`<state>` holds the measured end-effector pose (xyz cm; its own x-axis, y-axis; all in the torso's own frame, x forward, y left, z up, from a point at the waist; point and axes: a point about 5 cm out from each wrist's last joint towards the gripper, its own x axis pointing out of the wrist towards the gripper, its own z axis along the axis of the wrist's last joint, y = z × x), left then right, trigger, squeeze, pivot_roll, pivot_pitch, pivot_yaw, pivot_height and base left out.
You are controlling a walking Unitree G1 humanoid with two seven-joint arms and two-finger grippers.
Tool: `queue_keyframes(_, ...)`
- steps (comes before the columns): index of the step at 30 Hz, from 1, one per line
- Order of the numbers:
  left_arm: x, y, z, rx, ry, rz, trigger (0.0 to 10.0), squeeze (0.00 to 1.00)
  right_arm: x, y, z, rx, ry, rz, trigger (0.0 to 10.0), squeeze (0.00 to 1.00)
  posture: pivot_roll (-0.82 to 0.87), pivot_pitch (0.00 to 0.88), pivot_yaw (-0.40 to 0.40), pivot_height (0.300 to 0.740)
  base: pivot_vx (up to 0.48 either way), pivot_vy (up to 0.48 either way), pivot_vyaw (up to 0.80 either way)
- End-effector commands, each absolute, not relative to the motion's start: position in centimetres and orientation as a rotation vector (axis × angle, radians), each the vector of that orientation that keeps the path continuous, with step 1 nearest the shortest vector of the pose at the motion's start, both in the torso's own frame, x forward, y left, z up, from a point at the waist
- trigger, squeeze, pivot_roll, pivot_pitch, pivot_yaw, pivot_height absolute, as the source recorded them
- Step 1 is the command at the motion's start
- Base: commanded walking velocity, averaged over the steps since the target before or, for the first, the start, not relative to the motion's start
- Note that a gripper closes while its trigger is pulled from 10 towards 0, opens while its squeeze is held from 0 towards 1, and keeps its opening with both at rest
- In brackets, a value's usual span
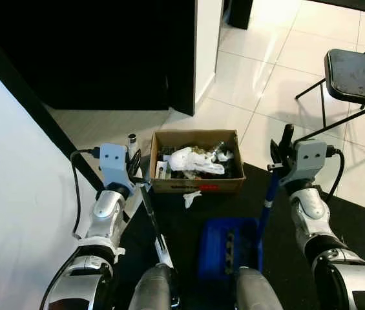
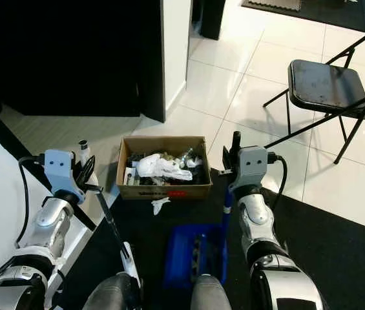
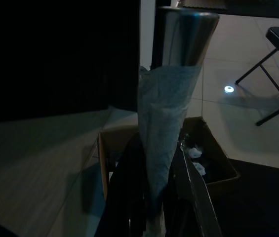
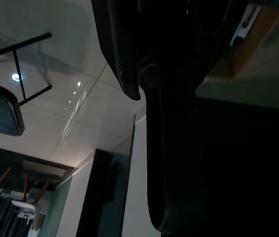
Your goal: Sweep floor
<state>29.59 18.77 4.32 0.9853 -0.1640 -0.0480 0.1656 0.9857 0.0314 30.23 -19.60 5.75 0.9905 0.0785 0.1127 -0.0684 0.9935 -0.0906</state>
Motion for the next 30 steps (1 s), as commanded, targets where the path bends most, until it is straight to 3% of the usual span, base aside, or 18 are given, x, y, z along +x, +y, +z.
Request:
queue_keyframes(1, 29.94, 18.42, 4.79, 0.057, 0.026, -0.162, 10.0, 0.00, 30.57, -19.97, 6.69, -0.091, -0.168, 0.057, 10.0, 0.00, 0.00, 0.000, 0.020, 0.740, 0.000, 0.000, 0.00)
queue_keyframes(30, 29.91, 18.32, 4.38, 0.023, 0.062, -0.172, 10.0, 0.00, 30.30, -19.79, 5.79, -0.093, -0.112, 0.061, 10.0, 0.00, 0.00, 0.000, 0.021, 0.740, 0.000, 0.000, 0.00)
